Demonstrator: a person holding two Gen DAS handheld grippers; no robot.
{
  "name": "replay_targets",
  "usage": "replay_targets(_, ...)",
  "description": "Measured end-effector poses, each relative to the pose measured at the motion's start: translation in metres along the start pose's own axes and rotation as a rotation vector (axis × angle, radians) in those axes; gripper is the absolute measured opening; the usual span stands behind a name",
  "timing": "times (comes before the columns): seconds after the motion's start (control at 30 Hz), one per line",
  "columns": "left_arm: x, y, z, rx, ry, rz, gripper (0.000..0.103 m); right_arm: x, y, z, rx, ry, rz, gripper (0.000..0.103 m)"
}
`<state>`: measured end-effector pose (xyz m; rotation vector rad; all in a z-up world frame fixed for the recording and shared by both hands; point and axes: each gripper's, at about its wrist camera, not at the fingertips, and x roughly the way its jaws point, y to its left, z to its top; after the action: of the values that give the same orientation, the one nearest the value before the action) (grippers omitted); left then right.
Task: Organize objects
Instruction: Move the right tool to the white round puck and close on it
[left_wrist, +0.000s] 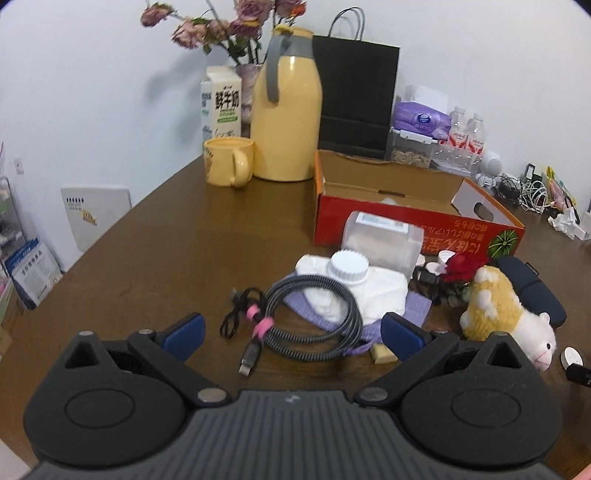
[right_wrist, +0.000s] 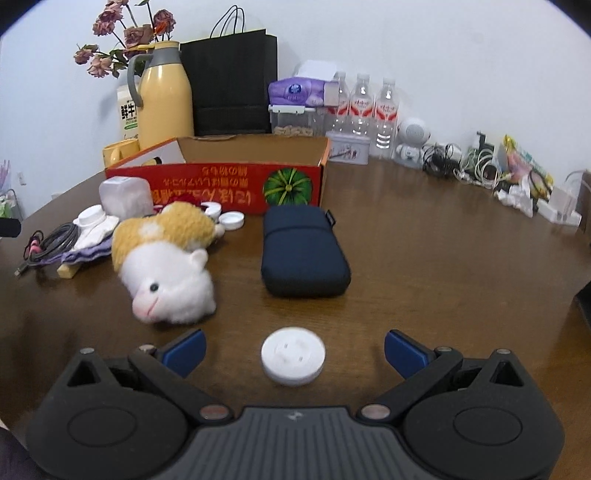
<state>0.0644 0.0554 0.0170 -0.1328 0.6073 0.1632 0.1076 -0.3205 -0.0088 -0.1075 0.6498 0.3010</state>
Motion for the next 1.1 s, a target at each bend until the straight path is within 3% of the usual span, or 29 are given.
replay_targets(0.17, 0.001, 0.002, -0.006, -0.013, 0.019, -0.006, 0.103, 0.002, -0.003, -0.002, 0.027, -0.006, 0.020, 0.086)
replay_targets(0.3, 0.000, 0.003, -0.008, -0.021, 0.018, -0.005, 0.103, 0.008, -0.004, -0.004, 0.026, 0.010, 0.022, 0.063)
replay_targets(0.43, 0.001, 0.004, -0.009, -0.030, 0.022, 0.002, 0.103, 0.009, -0.006, -0.007, 0.024, 0.005, 0.021, 0.051)
replay_targets(0.5, 0.001, 0.005, -0.009, -0.033, 0.021, 0.005, 0.103, 0.008, -0.006, -0.007, 0.028, -0.002, 0.025, 0.038)
replay_targets(1.1, 0.010, 0.011, -0.009, -0.019, 0.039, 0.025, 0.103, -0.008, 0.000, 0.009, -0.006, -0.106, 0.043, 0.038)
